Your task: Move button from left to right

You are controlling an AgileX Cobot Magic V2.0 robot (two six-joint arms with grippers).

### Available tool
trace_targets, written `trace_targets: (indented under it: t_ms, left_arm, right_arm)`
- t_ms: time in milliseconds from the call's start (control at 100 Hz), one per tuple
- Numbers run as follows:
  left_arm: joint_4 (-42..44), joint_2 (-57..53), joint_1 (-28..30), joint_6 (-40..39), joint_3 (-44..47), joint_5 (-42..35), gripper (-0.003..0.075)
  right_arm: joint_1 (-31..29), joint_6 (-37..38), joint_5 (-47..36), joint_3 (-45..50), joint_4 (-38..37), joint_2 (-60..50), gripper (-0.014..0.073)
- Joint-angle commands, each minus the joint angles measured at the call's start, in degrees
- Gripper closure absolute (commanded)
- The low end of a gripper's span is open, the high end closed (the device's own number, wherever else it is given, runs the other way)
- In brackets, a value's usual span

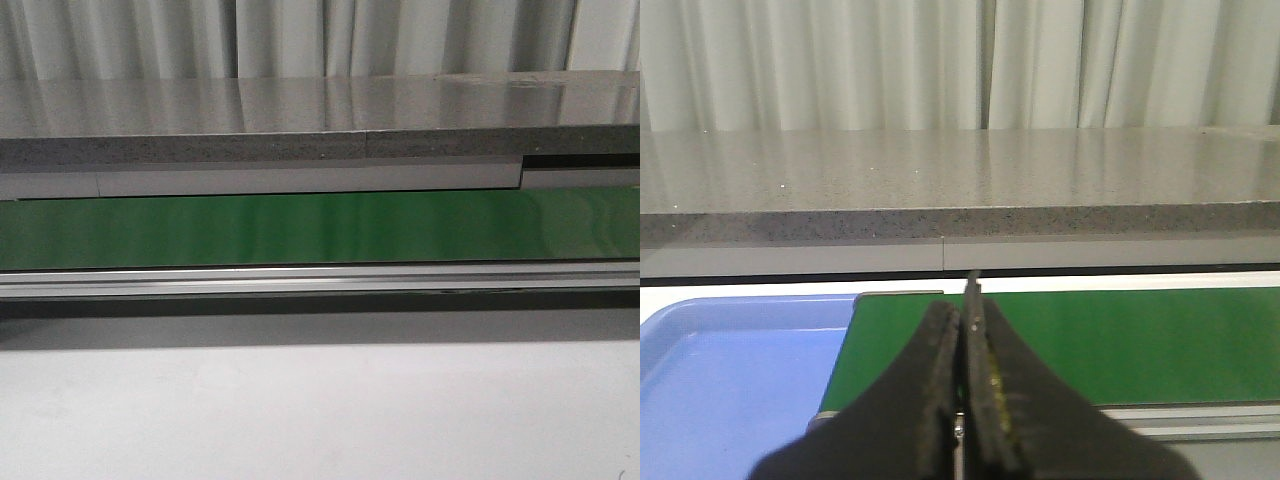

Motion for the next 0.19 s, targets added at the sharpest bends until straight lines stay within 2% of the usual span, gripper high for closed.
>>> trace_targets:
  t_ms: [0, 180]
  left_arm:
    - [-0.51, -1.78, 0.12, -0.56, 3.43, -4.81, 0.0741]
    - [-0.51, -1.78, 0.12, -0.56, 3.43, -4.81, 0.0741]
  right_arm:
    - [0.06, -0.04, -4.96, -0.87, -0.43, -1.16, 0.0662]
    - [0.06, -0.04, -4.96, -0.87, -0.43, -1.16, 0.0662]
